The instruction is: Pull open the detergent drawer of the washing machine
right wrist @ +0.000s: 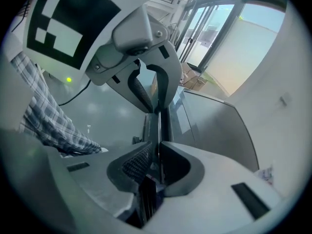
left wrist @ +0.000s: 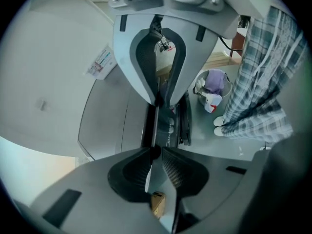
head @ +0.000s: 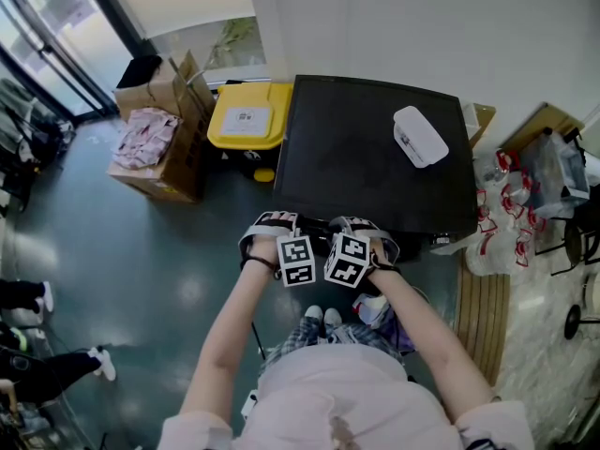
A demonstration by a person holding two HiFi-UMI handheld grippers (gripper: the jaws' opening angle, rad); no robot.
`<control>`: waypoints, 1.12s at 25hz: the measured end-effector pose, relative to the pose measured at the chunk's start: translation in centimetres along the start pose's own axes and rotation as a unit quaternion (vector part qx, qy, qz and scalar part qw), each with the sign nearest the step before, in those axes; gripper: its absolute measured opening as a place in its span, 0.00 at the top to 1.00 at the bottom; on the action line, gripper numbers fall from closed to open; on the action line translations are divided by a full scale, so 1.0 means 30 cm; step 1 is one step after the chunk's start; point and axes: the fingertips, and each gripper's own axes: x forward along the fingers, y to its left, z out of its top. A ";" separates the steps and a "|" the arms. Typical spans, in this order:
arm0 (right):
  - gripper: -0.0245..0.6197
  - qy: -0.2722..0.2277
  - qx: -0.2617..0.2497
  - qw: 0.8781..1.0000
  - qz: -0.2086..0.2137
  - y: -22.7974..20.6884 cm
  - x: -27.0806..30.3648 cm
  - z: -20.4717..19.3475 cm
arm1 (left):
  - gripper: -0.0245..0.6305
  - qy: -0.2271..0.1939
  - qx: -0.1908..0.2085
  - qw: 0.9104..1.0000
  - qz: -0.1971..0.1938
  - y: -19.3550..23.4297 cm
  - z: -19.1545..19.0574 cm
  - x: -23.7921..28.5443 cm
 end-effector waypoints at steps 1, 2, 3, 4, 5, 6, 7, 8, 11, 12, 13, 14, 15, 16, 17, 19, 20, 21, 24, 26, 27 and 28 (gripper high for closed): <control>0.86 0.001 0.000 1.000 -0.002 -0.003 0.002 0.000 | 0.83 0.000 0.002 1.000 0.001 0.002 0.000 0.001; 0.87 0.002 0.001 1.000 -0.002 -0.004 0.003 0.001 | 0.83 0.000 0.003 1.000 0.000 0.003 0.000 0.001; 0.87 0.003 0.001 1.000 -0.002 -0.004 0.003 0.001 | 0.83 0.000 0.004 1.000 -0.001 0.003 -0.001 0.000; 0.87 0.004 0.000 1.000 -0.002 -0.004 0.003 0.002 | 0.84 0.000 0.005 1.000 -0.002 0.004 -0.001 -0.001; 0.87 0.004 -0.001 1.000 -0.002 -0.004 0.001 0.002 | 0.84 -0.001 0.006 1.000 -0.003 0.003 0.000 -0.002; 0.87 0.004 -0.003 1.000 -0.002 -0.003 -0.001 0.000 | 0.84 -0.001 0.006 1.000 -0.003 0.001 0.002 -0.003; 0.87 0.005 -0.004 1.000 -0.001 -0.001 -0.003 -0.003 | 0.84 -0.002 0.006 1.000 -0.004 0.000 0.005 -0.004; 0.87 0.006 -0.003 1.000 0.000 -0.001 -0.004 -0.006 | 0.84 -0.004 0.007 1.000 -0.004 -0.001 0.009 -0.005; 0.87 0.005 0.000 1.000 0.003 -0.003 -0.005 -0.006 | 0.85 -0.007 0.018 1.000 -0.005 0.001 0.009 -0.008; 0.87 0.003 0.002 1.000 0.004 -0.003 -0.006 -0.002 | 0.85 -0.007 0.021 1.000 -0.006 0.001 0.006 -0.010; 0.87 0.001 0.005 1.000 0.004 -0.001 -0.007 0.002 | 0.85 -0.007 0.023 1.000 -0.007 -0.001 0.003 -0.013; 0.87 0.001 0.008 1.000 0.004 0.003 -0.009 0.006 | 0.85 -0.007 0.024 1.000 -0.008 -0.005 0.000 -0.016; 0.87 0.001 0.010 1.000 0.005 0.007 -0.010 0.009 | 0.85 -0.007 0.025 1.000 -0.010 -0.009 -0.003 -0.019; 0.87 0.001 0.012 1.000 0.005 0.010 -0.011 0.011 | 0.85 -0.007 0.026 1.000 -0.011 -0.012 -0.005 -0.021; 0.87 0.001 0.014 1.000 0.005 0.012 -0.012 0.012 | 0.86 -0.009 0.027 1.000 -0.012 -0.013 -0.005 -0.023; 0.87 -0.001 0.016 1.000 0.005 0.016 -0.013 0.012 | 0.86 -0.011 0.027 0.999 -0.013 -0.017 -0.005 -0.026; 0.88 -0.002 0.017 1.000 0.006 0.023 -0.014 0.012 | 0.86 -0.011 0.027 0.999 -0.014 -0.024 -0.006 -0.028; 0.88 -0.003 0.017 1.000 0.008 0.033 -0.015 0.013 | 0.86 -0.011 0.027 0.999 -0.014 -0.033 -0.007 -0.031; 0.88 -0.005 0.017 1.000 0.011 0.059 -0.022 0.014 | 0.86 -0.013 0.027 0.999 -0.015 -0.058 -0.008 -0.041; 0.88 -0.008 0.017 1.000 0.012 0.070 -0.029 0.013 | 0.86 -0.016 0.027 0.999 -0.017 -0.070 -0.005 -0.048; 0.88 -0.009 0.017 1.000 0.013 0.077 -0.033 0.014 | 0.86 -0.017 0.027 0.999 -0.018 -0.076 -0.004 -0.053; 0.88 -0.009 0.017 1.000 0.014 0.084 -0.037 0.015 | 0.86 -0.019 0.027 0.999 -0.019 -0.082 -0.004 -0.058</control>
